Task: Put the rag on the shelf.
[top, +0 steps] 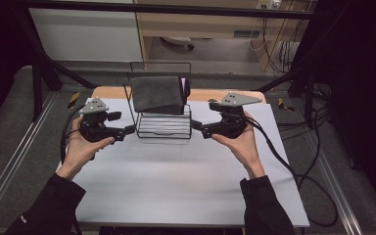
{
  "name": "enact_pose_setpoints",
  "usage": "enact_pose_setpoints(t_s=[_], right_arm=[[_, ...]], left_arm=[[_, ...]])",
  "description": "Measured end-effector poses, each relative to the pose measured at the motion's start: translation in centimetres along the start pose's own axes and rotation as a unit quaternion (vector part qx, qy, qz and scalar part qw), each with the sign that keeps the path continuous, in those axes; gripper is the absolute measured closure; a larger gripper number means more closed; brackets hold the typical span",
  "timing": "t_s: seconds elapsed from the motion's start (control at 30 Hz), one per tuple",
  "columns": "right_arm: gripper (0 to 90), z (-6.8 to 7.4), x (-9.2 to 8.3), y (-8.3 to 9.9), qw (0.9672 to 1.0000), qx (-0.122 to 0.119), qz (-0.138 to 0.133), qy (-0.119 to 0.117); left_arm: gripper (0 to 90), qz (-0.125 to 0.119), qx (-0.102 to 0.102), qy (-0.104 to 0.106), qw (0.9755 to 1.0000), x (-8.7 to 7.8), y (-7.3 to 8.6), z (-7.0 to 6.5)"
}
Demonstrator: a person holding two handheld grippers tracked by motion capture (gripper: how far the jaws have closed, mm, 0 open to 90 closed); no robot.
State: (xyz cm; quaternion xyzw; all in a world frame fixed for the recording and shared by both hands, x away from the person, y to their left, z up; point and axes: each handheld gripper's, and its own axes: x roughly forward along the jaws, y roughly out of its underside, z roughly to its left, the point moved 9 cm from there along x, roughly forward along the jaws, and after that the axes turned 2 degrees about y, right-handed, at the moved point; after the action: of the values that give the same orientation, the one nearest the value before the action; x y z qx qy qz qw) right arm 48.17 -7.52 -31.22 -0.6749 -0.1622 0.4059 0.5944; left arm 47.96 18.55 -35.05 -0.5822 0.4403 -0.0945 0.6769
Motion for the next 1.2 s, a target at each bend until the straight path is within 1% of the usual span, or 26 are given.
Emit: enact_pose_setpoints(t_s=[0.17,0.2,0.3,0.4,0.5,0.57,0.63,0.67,0.7,0.77,0.83,0.9,1.03,1.1,1.2], right_arm=[[3.9,-0.5,-0.5,2.0,0.9999,0.010,0.013,0.001],[3.2,-0.7,-0.6,2.5,0.9998,0.013,0.016,0.004],[1.7,-1.1,-0.9,3.9,0.9995,0.025,0.022,0.004],[0.9,-1.4,-1.4,5.4,0.9993,0.028,0.024,0.003],[0.8,-1.8,-1.8,7.3,0.9987,0.037,0.034,0.003],[0.8,-2.0,-2.0,8.5,0.9986,0.037,0.038,0.002],[0.8,-2.3,-2.2,9.7,0.9981,0.044,0.043,0.003],[0.8,-2.4,-2.3,10.3,0.9978,0.047,0.046,0.003],[0.8,-2.5,-2.4,10.8,0.9975,0.051,0.049,0.004],[0.8,-2.6,-2.6,11.9,0.9968,0.056,0.056,0.002],[0.8,-2.7,-2.7,12.8,0.9966,0.058,0.058,0.001],[0.8,-2.7,-2.9,13.7,0.9962,0.062,0.061,-0.002],[0.8,-3.0,-3.2,15.5,0.9949,0.069,0.074,0.003],[0.8,-3.2,-3.5,16.4,0.9946,0.071,0.075,0.003],[0.9,-3.6,-4.0,17.5,0.9936,0.074,0.085,0.006]], left_arm=[[12.4,0.004,-0.004,0.000,1.0000,0.0,1.6,-0.3],[11.5,0.006,-0.006,-0.001,1.0000,0.1,1.9,-0.3],[9.6,0.012,-0.008,0.002,0.9999,0.2,2.8,-0.4],[9.4,0.015,-0.009,0.009,0.9998,0.4,3.9,-0.7],[8.8,0.019,-0.011,0.012,0.9997,0.7,5.0,-0.8],[8.8,0.018,-0.012,0.014,0.9997,0.9,5.7,-0.9],[8.8,0.019,-0.014,0.017,0.9996,1.1,6.6,-1.1],[8.8,0.019,-0.013,0.017,0.9996,1.3,7.1,-1.2],[8.8,0.023,-0.007,0.016,0.9996,1.4,7.5,-1.2],[8.9,0.032,-0.004,0.016,0.9994,1.7,8.5,-1.2],[8.9,0.037,-0.006,0.017,0.9992,1.9,9.2,-1.3],[9.0,0.036,-0.010,0.021,0.9991,2.0,9.8,-1.4],[9.2,0.037,-0.007,0.024,0.9990,2.1,10.9,-1.5],[9.5,0.039,-0.007,0.023,0.9989,2.1,11.5,-1.5],[9.8,0.040,-0.010,0.023,0.9989,2.1,12.4,-1.4]])
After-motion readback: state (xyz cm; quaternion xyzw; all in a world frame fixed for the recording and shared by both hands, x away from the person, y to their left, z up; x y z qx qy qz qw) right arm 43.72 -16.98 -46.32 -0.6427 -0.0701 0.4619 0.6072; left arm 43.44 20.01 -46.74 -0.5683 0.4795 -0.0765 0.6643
